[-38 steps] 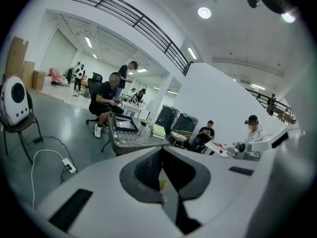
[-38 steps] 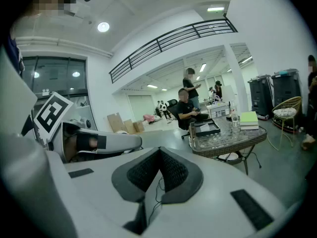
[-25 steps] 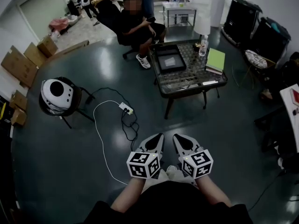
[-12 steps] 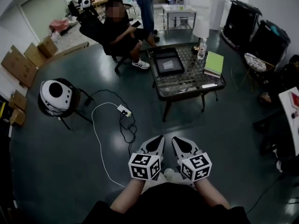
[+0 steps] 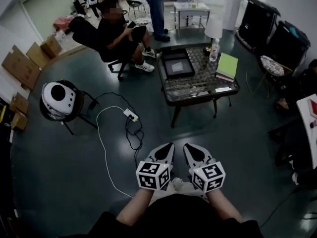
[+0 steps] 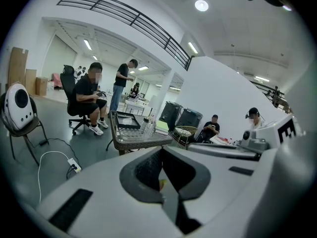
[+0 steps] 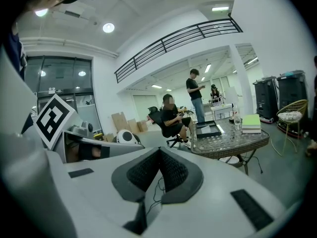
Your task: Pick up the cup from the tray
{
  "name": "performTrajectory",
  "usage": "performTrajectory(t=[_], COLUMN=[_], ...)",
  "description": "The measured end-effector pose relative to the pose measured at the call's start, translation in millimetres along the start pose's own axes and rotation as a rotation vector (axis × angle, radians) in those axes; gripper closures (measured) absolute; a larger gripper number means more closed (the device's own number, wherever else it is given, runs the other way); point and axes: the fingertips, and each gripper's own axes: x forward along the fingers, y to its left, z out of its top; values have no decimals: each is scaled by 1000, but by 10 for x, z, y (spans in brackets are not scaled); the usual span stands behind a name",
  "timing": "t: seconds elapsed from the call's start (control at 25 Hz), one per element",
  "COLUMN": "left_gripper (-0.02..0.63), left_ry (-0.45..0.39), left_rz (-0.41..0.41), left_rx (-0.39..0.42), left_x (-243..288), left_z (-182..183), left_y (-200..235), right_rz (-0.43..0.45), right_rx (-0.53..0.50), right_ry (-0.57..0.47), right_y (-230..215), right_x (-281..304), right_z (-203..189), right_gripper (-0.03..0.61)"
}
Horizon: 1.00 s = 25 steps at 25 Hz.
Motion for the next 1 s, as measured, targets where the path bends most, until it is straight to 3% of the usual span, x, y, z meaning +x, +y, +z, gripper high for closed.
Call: performTrajectory(t=[0.56,1.0], left_gripper=[604,603], left_ry=[16,31], left_rz=[41,16], left_rx=[-22,-25], left_x=[269,914], left_z=[59,379], left_y=[154,520], right_rz=[17,-25], right_rx=[10,40], right_ry=[23,43], right_y=[-234,-737], right_x=[207,749], right_z=[43,216], right_gripper=[568,568])
